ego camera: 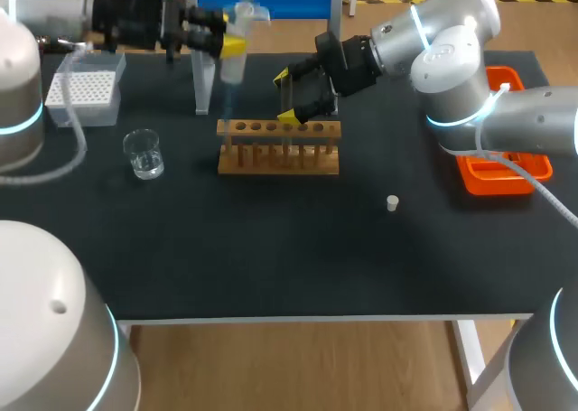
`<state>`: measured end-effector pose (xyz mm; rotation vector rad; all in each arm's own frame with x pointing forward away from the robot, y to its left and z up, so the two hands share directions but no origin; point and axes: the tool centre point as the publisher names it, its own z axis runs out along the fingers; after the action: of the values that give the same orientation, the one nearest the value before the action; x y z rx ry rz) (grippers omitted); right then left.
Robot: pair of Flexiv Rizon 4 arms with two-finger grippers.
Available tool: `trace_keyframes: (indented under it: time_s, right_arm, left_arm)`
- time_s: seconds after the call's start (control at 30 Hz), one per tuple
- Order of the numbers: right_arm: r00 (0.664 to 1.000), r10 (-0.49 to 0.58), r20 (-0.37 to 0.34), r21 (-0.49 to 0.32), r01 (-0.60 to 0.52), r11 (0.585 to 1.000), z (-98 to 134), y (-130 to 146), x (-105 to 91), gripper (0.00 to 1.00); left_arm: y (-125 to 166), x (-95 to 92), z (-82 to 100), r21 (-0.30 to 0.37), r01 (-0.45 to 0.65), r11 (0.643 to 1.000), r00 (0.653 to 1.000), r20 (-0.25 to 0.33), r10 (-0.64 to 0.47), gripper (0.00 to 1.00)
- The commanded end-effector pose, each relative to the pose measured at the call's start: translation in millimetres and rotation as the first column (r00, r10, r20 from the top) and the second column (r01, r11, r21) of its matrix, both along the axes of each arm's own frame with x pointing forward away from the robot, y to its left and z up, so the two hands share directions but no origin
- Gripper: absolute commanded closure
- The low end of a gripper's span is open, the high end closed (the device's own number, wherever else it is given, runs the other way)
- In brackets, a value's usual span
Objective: Invert the test tube, pick up the pipette, mount the tip to pipette, aspirate from beaker and dispense into the tube, eject the tip, return the pipette, and cap with the stopper.
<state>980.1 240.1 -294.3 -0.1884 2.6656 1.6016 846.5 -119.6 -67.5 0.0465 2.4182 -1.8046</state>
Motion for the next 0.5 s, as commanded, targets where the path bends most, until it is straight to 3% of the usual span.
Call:
trace_keyframes:
  time_s: [0.03, 0.27, 0.5]
  right_arm:
    - [1.000, -0.001, 0.000, -0.002, 0.001, 1.000, 0.9, -0.8, -0.5, 0.00]
    - [1.000, -0.001, 0.000, -0.002, 0.001, 1.000, 0.9, -0.8, -0.5, 0.00]
    - [1.000, -0.001, 0.000, -0.002, 0.001, 1.000, 0.9, -0.8, -0.5, 0.00]
  left_arm:
    - [-5.7, -8.6, -17.9, -0.044, 0.003, 0.999, 1.000, -0.004, -0.003, 1.00]
    - [-24.0, -16.9, -33.3, -0.069, 0.036, 0.997, 0.999, -0.029, -0.038, 1.00]
    - [-47.0, -26.7, -36.7, -0.084, 0.086, 0.993, 0.995, -0.045, -0.090, 1.00]
